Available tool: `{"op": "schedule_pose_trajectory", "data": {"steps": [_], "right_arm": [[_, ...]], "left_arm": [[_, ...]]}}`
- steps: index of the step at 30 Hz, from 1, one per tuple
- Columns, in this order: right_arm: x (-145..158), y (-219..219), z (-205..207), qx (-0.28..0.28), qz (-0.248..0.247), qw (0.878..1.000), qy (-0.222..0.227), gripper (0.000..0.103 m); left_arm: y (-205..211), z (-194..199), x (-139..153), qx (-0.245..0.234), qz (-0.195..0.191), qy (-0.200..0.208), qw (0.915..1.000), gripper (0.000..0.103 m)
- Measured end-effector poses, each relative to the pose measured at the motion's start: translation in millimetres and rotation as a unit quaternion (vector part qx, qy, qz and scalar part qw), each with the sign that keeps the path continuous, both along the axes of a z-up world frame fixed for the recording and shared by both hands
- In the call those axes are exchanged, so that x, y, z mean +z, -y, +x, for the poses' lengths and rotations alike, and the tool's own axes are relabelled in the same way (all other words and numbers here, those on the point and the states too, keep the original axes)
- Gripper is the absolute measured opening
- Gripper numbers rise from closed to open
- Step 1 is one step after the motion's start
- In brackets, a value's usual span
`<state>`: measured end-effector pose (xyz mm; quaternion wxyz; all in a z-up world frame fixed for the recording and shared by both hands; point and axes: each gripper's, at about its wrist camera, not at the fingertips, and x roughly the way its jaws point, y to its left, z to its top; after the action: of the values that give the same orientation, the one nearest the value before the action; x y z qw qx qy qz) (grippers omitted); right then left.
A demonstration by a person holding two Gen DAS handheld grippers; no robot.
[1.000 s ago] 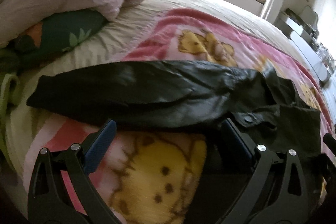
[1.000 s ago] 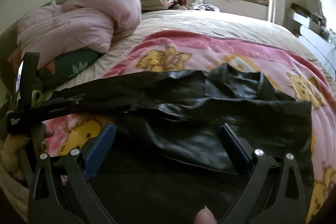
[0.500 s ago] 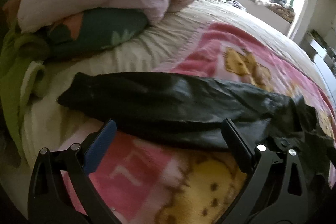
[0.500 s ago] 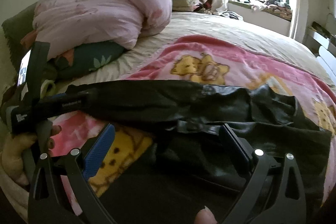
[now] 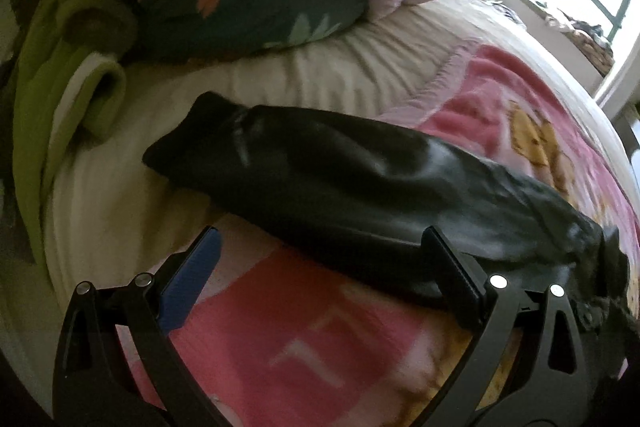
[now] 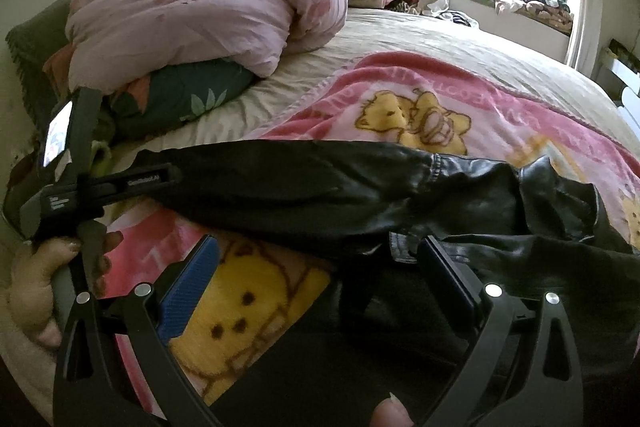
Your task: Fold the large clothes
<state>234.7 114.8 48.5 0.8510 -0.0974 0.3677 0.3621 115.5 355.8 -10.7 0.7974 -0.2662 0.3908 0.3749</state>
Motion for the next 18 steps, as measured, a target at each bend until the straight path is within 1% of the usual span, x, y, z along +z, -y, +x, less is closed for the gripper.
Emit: {"op": "schedule_pose_trajectory", "data": {"steps": [5,8,10,12,13,14,15,16,17,18], "right_arm": [[-2,0,3,-0.005,0.01,1.0,-0.01,0.098],[-4,1,4,-0.01,0.014,1.0,-0.015,0.098],[-5,3,3,-0.011,0.016,1.0,-0.016,0.098],[-6,8,3,-0.018,0.017,1.0,-0.015,0.098],[-6,11,2,-0.021,0.018,1.0,-0.015,0.098],[-6,16,2,-0.025,0.021,0.999,-0.018,0.098],[-6,21,2,-0.03,0.024,0.999,-0.021,0.098],[-6,28,2,-0.037,0.027,0.999,-0.023,0.098],[-6,34,2,-0.041,0.029,0.998,-0.024,0.098],[-6,40,2,-0.046,0.032,0.998,-0.026,0.098]], "left_arm": [[-27,-6,-17,0.041,-0.024,-0.013,0.9988,0.094],[-45,-11,-30,0.071,-0.053,-0.009,0.996,0.094],[-58,-14,-40,0.087,-0.081,0.007,0.9929,0.094],[-65,-15,-45,0.095,-0.094,0.022,0.9908,0.094],[-66,-16,-44,0.096,-0.093,0.032,0.9905,0.093],[-67,-16,-43,0.096,-0.09,0.043,0.9904,0.078],[-67,-16,-40,0.09,-0.087,0.062,0.9902,0.044],[-67,-16,-37,0.088,-0.085,0.069,0.9901,0.037],[-66,-16,-34,0.089,-0.077,0.069,0.9907,0.027],[-64,-17,-28,0.081,-0.073,0.081,0.9908,0.013]]}}
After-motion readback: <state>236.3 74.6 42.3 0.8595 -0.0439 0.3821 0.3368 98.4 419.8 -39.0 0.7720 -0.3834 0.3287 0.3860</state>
